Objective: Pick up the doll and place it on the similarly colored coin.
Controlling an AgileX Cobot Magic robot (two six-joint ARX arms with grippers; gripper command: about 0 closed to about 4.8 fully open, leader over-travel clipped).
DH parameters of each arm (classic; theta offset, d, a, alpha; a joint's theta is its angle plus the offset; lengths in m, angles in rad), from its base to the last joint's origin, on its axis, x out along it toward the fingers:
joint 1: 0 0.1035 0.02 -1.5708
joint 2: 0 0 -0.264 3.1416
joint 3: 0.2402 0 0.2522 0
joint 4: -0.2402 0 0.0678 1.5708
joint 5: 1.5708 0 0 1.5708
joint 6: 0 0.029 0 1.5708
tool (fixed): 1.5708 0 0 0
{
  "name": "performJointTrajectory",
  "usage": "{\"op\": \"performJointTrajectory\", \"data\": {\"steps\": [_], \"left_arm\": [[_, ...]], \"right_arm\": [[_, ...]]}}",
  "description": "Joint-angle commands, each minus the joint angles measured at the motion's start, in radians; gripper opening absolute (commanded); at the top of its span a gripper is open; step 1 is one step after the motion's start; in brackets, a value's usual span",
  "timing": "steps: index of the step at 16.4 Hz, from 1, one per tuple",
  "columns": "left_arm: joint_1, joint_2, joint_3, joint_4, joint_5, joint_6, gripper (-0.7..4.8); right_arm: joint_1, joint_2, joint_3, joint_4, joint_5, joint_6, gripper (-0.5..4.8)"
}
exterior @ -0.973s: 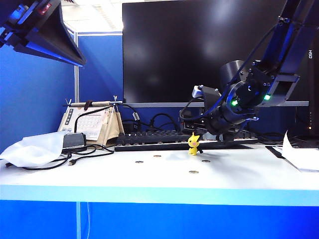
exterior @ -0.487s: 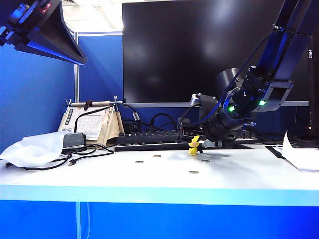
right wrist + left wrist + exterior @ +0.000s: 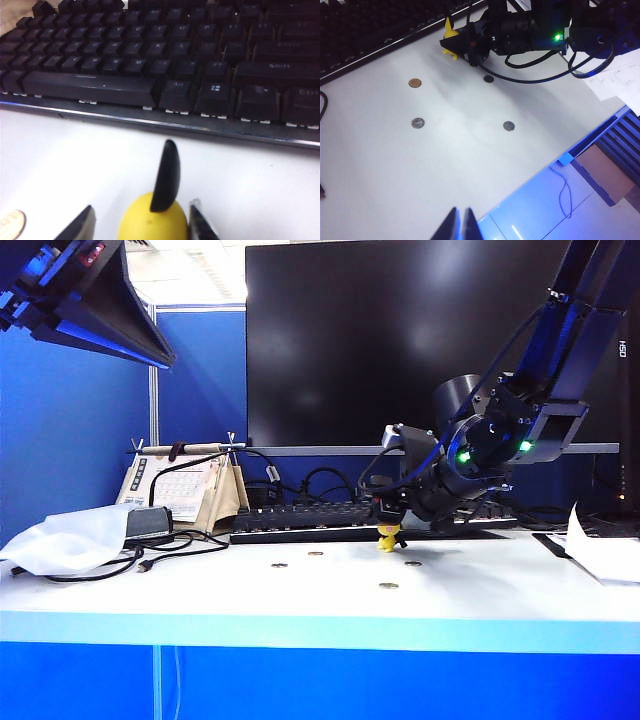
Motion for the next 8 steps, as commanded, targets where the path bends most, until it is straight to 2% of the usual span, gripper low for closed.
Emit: {"op": "performJointTrajectory", "data": {"steps": [1,2,5,6,8], "left_arm": [[0.000,-0.002,0.000,0.011,0.008,-0.004,0.26],[0.000,-0.002,0.000,0.010,0.008,-0.005,0.26],[0.000,-0.002,0.000,0.011,0.007,-0.022,0.26],[0.000,-0.002,0.000,0.015,0.007,-0.022,0.26],[0.000,-0.002,0.000,0.025,0.008,-0.022,0.26]], "right_arm": [[-0.001,-0.003,0.005,0.010,-0.002,0.000,2.21],[-0.001,-0.003,0.005,0.007,-0.004,0.000,1.58],[0.000,-0.003,0.005,-0.007,-0.024,0.002,1.41],[0.000,-0.003,0.005,-0.012,-0.040,0.007,1.00],[0.002,-0.003,0.009,-0.012,-0.095,0.008,0.90]]}}
